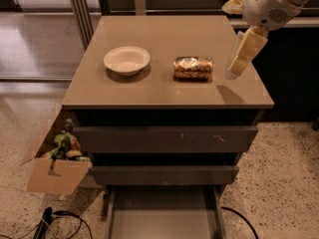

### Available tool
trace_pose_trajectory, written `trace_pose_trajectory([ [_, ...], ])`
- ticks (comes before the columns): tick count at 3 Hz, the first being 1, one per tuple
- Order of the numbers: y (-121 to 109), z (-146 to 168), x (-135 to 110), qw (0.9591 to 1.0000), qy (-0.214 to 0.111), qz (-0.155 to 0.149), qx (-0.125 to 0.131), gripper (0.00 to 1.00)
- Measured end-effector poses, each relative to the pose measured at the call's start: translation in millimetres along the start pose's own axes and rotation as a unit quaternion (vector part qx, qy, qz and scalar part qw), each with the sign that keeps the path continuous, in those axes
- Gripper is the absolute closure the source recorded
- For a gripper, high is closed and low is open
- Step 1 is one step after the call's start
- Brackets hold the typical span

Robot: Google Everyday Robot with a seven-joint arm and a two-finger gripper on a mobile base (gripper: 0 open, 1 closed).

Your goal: Place orange can into bottom drawer

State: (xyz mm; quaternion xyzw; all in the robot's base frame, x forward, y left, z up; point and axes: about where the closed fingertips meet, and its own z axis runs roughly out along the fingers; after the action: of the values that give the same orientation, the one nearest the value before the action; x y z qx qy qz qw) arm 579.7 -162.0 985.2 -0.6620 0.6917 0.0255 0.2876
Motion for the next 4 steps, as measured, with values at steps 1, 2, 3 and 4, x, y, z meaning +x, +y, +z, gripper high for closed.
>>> trace_pose_trajectory([
  [1, -16, 25, -1, 1.0, 0.005, -0.001, -0.008, 0.0],
  [2, -35, 55, 9, 0.9996, 0.002, 0.017, -0.02, 0.0],
  [3, -49, 90, 28, 0.9981, -0.002, 0.05, -0.036, 0.0],
  [4, -54, 109, 38, 0.9968, -0.001, 0.066, -0.045, 0.0],
])
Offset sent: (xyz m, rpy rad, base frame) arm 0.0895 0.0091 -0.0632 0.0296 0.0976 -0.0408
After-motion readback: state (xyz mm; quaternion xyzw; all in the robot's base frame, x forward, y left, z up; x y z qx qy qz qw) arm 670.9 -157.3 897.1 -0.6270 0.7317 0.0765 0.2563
